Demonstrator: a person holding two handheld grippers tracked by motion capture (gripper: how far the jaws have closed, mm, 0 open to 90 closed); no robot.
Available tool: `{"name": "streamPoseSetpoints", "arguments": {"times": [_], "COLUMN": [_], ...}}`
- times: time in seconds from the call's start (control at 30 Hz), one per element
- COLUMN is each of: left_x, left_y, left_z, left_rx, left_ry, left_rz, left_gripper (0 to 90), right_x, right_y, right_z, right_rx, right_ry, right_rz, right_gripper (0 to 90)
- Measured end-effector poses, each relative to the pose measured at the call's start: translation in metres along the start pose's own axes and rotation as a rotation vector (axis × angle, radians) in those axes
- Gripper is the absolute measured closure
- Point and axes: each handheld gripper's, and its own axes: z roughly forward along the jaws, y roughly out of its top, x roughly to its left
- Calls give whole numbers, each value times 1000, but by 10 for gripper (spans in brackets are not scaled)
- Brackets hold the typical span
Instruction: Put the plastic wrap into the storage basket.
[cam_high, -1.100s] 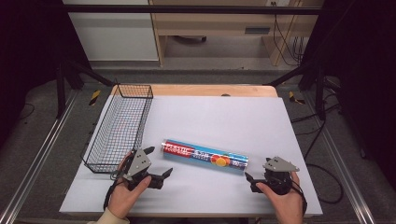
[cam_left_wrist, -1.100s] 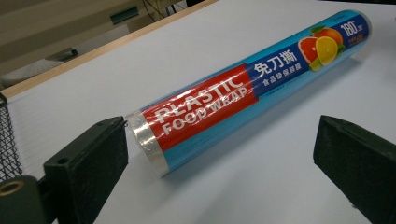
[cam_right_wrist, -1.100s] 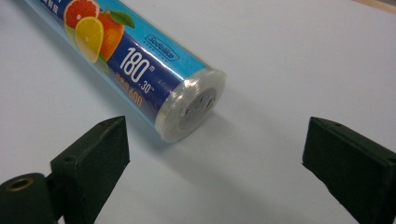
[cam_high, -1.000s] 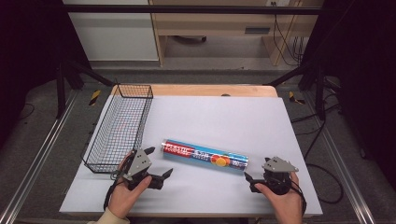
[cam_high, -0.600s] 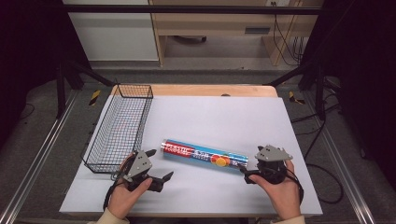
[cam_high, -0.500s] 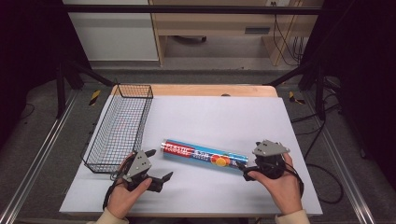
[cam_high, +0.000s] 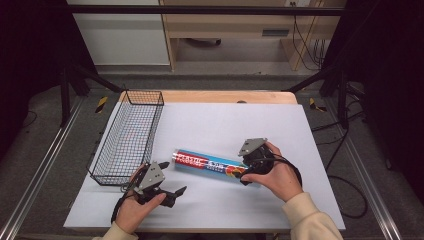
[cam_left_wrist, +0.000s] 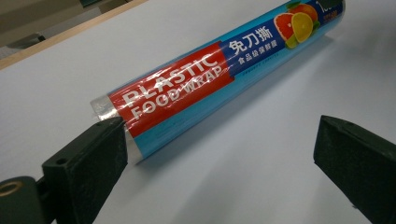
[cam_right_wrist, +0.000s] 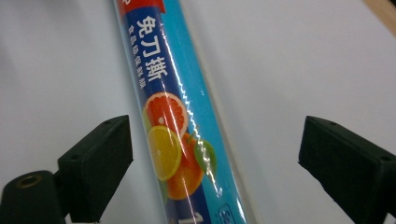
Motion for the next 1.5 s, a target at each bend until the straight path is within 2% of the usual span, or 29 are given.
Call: {"name": "streamPoseSetpoints", "arguments": {"times": [0.03, 0.07, 0.13, 0.17, 0.27, 0.3, 0.47, 0.57, 0.63, 0.7, 0.8, 0.83, 0.87, 0.97, 1.03, 1.07, 1.13, 1.2, 1.23, 1.3, 1.33, 1.4, 1.43, 1.47, 1.5], "left_x": [0, 1, 1, 2, 3, 3, 3, 3, 3, 3, 3, 3, 3, 2, 1, 1, 2, 3, 3, 6, 6, 10, 13, 13, 14], "left_y": [0, 0, 0, 0, 0, 0, 0, 0, 0, 1, 1, 1, 1, 3, 5, 6, 8, 12, 12, 23, 23, 36, 48, 48, 55], "left_z": [0, -1, -1, -2, -2, -1, -2, -2, -3, -3, -2, -1, -1, -3, -4, -5, -4, -3, -3, 0, 0, 2, 5, 5, 7], "left_rx": [0, -2, -4, -9, -5, -2, -3, -6, -5, -5, -8, -4, -4, -7, -10, -12, -15, -7, -7, 4, 4, 24, 32, 32, 36], "left_ry": [0, 0, 0, 1, 1, -2, -6, -9, -9, -13, -14, -15, -15, -16, -10, -8, -11, -7, -7, -6, -6, -2, -12, -12, -19], "left_rz": [0, 0, -3, -8, -5, -5, -1, -3, -3, -2, -6, -1, -1, 8, 19, 25, 30, 55, 55, 100, 100, 162, 199, 199, 216], "left_gripper": [30, 30, 30, 30, 30, 30, 31, 33, 34, 35, 36, 36, 36, 38, 39, 39, 39, 39, 39, 41, 41, 40, 39, 39, 39], "right_x": [0, 0, 1, 2, 3, 2, 1, 1, 1, 0, 0, 2, 2, 8, 12, 14, 13, 10, 10, 7, 7, 5, 3, 3, 2], "right_y": [0, 1, 2, 3, 4, 5, 5, 6, 6, 5, 5, 6, 6, 5, 5, 6, 7, 8, 8, 10, 10, 14, 18, 18, 19], "right_z": [0, 9, 12, 20, 27, 34, 49, 58, 59, 62, 62, 62, 62, 60, 58, 57, 54, 49, 49, 36, 36, 27, 19, 19, 15], "right_rx": [0, 13, 24, 51, 70, 103, 149, 178, 185, 202, 202, 207, 207, 193, 186, 184, 171, 153, 153, 133, 133, 139, 144, 144, 142], "right_ry": [0, 39, 52, 84, 104, 121, 138, 145, 149, 128, 131, 114, 114, 78, 57, 33, 5, 8, 8, -1, -1, -12, -19, -19, -25], "right_rz": [0, -23, -28, -44, -48, -47, -56, -66, -70, -75, -71, -94, -94, -137, -144, -158, -183, -181, -181, -194, -194, -225, -241, -241, -251], "right_gripper": [99, 102, 105, 104, 103, 106, 138, 215, 233, 272, 274, 280, 280, 293, 297, 299, 300, 300, 300, 300, 300, 300, 300, 300, 301]}}
